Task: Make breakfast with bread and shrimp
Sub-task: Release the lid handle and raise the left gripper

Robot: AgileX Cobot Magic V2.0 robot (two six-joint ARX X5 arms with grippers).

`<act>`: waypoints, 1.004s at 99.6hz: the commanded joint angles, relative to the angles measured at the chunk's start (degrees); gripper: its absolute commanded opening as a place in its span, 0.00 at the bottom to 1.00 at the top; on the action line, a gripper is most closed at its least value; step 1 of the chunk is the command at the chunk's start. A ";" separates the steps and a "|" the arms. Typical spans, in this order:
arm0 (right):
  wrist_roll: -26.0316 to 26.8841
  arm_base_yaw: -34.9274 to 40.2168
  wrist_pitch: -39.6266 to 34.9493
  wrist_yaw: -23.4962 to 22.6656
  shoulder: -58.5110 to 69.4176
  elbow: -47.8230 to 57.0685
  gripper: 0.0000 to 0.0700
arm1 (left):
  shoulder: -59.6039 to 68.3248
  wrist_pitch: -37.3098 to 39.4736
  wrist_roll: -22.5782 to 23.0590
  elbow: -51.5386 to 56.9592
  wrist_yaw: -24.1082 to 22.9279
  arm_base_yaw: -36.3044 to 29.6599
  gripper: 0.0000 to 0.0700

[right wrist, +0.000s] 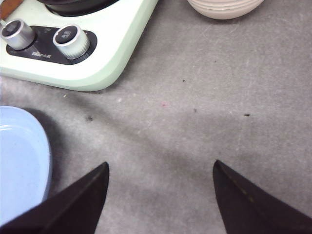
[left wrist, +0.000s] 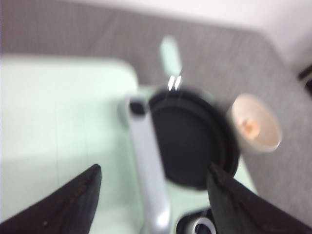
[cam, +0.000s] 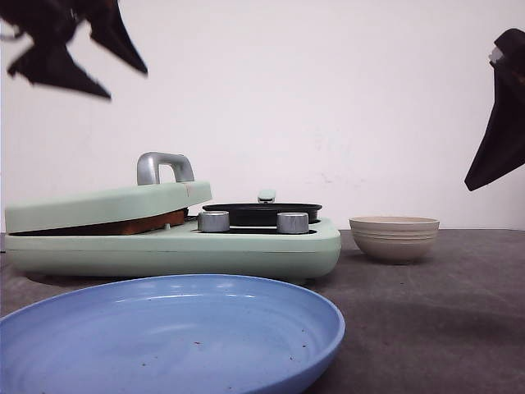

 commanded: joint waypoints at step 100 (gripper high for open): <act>6.10 -6.71 4.39 -0.66 1.46 7.19 0.59 | -22.32 2.71 3.06 -8.00 1.20 4.00 0.51</act>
